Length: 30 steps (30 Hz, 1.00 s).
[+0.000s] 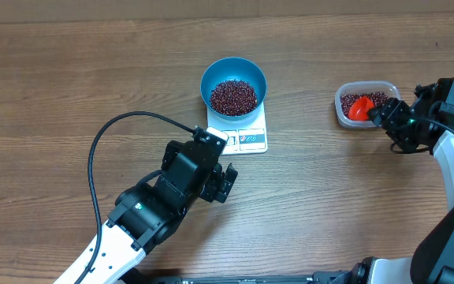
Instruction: Scoop item into bowl and weigh 150g on scale
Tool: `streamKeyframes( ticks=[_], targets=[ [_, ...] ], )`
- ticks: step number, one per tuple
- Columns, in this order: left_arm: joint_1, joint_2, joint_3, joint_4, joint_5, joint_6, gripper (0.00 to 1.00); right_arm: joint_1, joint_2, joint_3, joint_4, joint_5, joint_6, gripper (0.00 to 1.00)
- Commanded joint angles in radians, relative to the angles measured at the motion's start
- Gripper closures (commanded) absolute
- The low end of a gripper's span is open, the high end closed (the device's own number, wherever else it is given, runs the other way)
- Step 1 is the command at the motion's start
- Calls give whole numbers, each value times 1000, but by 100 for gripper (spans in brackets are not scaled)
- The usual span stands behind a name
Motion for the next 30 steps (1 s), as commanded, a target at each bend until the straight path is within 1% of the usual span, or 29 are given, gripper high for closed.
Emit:
streamKeyframes(
  ticks=[1, 20, 30],
  targets=[
    [0, 7, -5, 1, 5, 11, 0, 0, 0, -6, -10, 43, -3, 30],
    [0, 7, -5, 1, 5, 11, 1, 0, 0, -6, -84, 80, -34, 26],
    [0, 7, -5, 1, 5, 11, 1, 0, 0, -6, -88, 79, -35, 25]
  ],
)
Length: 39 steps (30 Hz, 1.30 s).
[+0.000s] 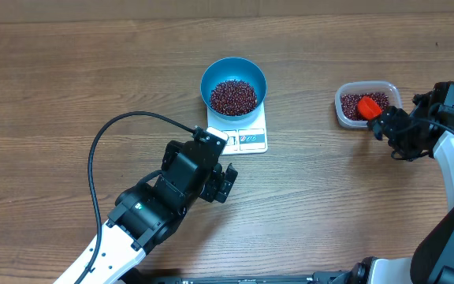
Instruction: Scoop item into bowl and weigh 150g on scale
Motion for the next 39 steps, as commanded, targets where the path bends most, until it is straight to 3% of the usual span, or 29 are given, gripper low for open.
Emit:
streamKeyframes(
  ticks=[1, 9, 20, 26, 32, 39],
  targets=[
    [0, 7, -5, 1, 5, 11, 0, 0, 0, -6, 4, 11, -18, 24],
    [0, 7, -5, 1, 5, 11, 1, 0, 0, -6, 28, 7, -139, 17],
    [0, 7, -5, 1, 5, 11, 1, 0, 0, -5, 68, -141, -427, 0],
    [0, 7, -5, 1, 5, 11, 1, 0, -6, 20, 28, -140, -428, 0],
    [0, 7, -5, 1, 5, 11, 0, 5, -35, 86, -82, -123, -526, 0],
    [0, 7, -5, 1, 5, 11, 0, 59, -108, 102, -106, 21, -563, 0]
  ],
)
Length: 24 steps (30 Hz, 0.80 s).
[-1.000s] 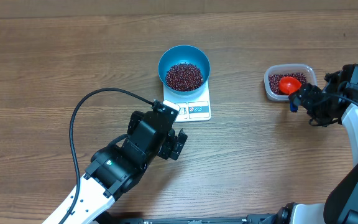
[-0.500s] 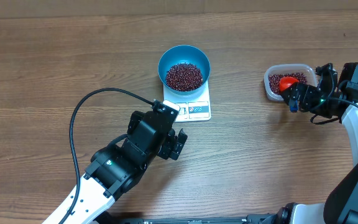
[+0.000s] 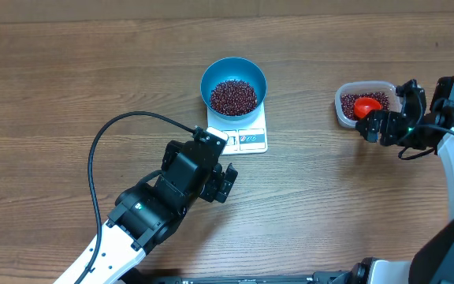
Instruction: Scoop item into bowl and weigh 150g on scale
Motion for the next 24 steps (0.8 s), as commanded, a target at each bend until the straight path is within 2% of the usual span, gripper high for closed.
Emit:
streamKeyframes(
  ticks=[1, 11, 17, 24],
  targets=[
    [0, 7, -5, 1, 5, 11, 1, 41, -63, 38, -5, 95, -43, 0],
    [0, 7, -5, 1, 5, 11, 0, 194, -164, 38, -65, 320, -46, 0],
    [0, 7, -5, 1, 5, 11, 1, 201, -215, 38, -72, 328, 88, 0],
    [0, 7, -5, 1, 5, 11, 1, 201, -302, 38, -85, 328, 88, 0]
  ],
)
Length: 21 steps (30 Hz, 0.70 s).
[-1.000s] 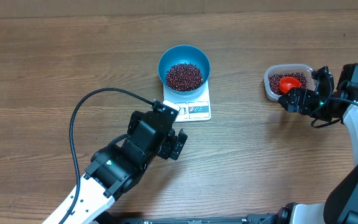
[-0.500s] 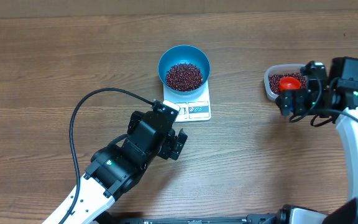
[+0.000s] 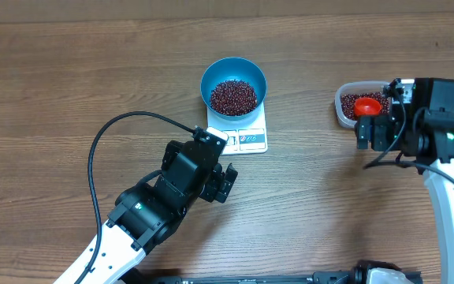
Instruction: Scoop item into bowl and weigh 150g on scale
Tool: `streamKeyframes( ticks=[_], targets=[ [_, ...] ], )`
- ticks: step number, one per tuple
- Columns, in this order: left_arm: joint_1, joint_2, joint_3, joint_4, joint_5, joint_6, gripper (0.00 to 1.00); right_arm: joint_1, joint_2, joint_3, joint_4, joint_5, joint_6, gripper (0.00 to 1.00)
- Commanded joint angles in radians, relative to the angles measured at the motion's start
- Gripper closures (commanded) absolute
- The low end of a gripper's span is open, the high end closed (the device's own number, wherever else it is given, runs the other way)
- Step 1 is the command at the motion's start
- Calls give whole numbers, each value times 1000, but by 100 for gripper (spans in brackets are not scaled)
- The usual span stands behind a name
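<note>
A blue bowl [image 3: 233, 76] holding dark red beans [image 3: 233, 95] stands on the white scale [image 3: 252, 139] at the table's middle back. To the right, a clear tub [image 3: 345, 109] holds more beans and the red scoop [image 3: 364, 104]. My right gripper [image 3: 371, 129] stands at the tub's near edge, right below the scoop's cup, shut on the scoop; the handle is hidden under the fingers. My left gripper [image 3: 226, 183] rests open on the table in front of the scale, holding nothing.
A black cable [image 3: 101, 142] loops over the table left of the left arm. The right arm's white link [image 3: 448, 197] runs along the right edge. Bare wooden table [image 3: 321, 197] lies between scale and tub.
My right wrist has turned and shifted slightly left and nearer, so the arm now stands more upright at the tub's front edge. The scoop's cup stays in the tub. The left arm is still.
The right gripper first held the scoop in the tub from the right side. Then the scoop sat a little further right in the beans. After that the gripper swung round to the tub's near side, and now stands upright there. Bowl, scale and left arm never moved.
</note>
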Motion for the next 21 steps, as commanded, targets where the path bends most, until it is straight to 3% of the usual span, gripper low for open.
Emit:
streamKeyframes(
  ticks=[1, 21],
  targets=[
    [0, 7, -5, 1, 5, 11, 1, 2, -65, 35, 1, 16, 23, 0],
    [0, 7, -5, 1, 5, 11, 1, 2, -75, 35, 0, 16, 23, 0]
  ],
)
